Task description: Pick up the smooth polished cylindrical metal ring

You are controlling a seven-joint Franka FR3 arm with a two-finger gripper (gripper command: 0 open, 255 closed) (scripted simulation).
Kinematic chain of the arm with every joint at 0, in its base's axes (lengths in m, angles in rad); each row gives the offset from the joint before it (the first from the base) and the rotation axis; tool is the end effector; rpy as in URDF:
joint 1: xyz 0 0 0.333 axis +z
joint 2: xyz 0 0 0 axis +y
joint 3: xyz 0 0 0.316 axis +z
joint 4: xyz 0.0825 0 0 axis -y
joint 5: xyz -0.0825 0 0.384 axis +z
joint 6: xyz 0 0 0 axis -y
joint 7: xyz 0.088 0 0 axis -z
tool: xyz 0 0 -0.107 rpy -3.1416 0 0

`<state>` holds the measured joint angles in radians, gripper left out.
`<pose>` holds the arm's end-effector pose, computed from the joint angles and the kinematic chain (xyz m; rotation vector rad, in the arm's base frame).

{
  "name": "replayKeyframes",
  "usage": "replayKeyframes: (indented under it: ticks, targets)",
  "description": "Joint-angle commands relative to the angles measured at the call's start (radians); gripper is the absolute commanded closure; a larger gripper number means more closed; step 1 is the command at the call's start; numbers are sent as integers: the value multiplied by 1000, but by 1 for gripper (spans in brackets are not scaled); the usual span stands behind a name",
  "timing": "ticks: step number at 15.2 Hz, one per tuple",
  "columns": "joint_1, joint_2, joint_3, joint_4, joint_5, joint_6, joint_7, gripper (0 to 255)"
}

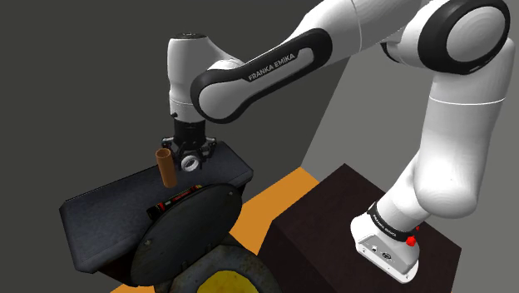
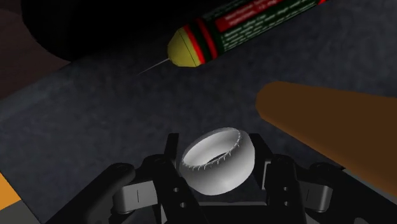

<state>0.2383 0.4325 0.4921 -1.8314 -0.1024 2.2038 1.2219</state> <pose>0.4924 0.4061 0.3204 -2.9927 0.7138 0.1544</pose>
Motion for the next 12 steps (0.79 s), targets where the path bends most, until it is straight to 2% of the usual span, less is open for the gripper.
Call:
replayKeyframes:
  ticks: [1,12]
  targets:
    - [-3,-13,4,8,7,-20,-3,255]
    - [-15,-71,20,57,37,-122,-13,255]
